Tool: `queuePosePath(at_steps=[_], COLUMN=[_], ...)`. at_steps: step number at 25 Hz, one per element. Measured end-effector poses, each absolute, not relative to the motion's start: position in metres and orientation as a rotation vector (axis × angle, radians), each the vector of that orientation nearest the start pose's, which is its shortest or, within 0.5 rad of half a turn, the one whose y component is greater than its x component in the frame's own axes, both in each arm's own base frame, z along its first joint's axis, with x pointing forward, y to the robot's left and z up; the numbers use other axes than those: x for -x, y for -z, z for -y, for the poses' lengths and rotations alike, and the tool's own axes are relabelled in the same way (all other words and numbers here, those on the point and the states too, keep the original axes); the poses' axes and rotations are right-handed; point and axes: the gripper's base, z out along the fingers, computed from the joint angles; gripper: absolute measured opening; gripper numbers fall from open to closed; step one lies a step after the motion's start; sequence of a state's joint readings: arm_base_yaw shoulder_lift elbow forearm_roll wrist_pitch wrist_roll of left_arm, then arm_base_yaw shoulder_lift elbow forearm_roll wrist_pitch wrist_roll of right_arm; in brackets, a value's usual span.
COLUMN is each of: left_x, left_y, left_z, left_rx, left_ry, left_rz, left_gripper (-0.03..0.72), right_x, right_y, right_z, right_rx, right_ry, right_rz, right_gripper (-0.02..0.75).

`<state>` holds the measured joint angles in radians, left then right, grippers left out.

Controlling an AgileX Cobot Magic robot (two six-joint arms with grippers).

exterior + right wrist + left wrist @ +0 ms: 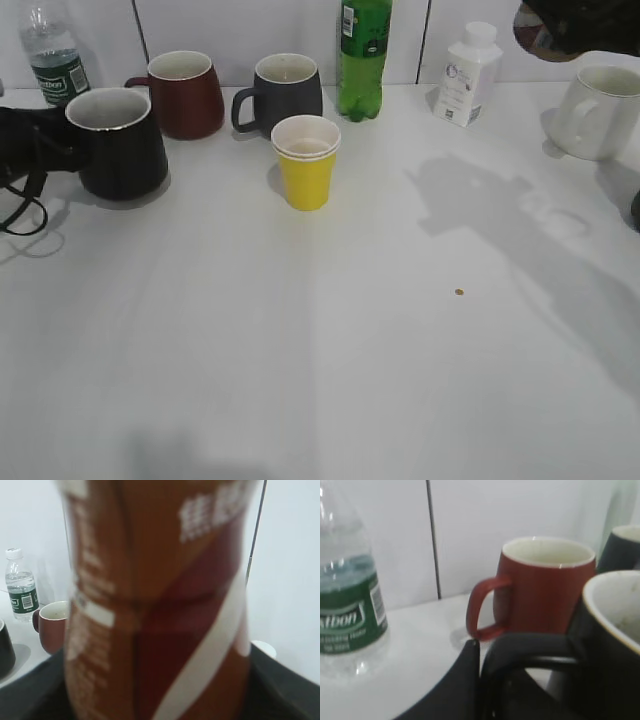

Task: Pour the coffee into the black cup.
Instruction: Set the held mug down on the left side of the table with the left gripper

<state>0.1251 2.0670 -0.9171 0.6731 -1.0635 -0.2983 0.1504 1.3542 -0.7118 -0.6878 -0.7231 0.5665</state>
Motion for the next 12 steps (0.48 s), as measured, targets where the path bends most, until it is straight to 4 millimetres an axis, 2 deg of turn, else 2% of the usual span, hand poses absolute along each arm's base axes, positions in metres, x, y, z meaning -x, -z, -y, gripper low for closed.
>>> queuePosePath(at_steps=[4,12], left_x=[-0.3895,-0.3911], left_y=[-0.1292,-0.1290], left_z=[0.0001,-0.0026], left_rx=[-0.372,-0.357], left_ry=[0.320,0.276], left_rz=[-1.640,-1.628], left_gripper=[0.039,0.039], right_x=[-0.2753,-0.2753], right_y=[-0.2970,-0.2970], right_z=[-0.0803,-0.0803], right_rx=[0.449,0.449], right_ry=[-0.460,-0.460], right_rz=[-1.485,-1.485], right_gripper=[0.533,0.533])
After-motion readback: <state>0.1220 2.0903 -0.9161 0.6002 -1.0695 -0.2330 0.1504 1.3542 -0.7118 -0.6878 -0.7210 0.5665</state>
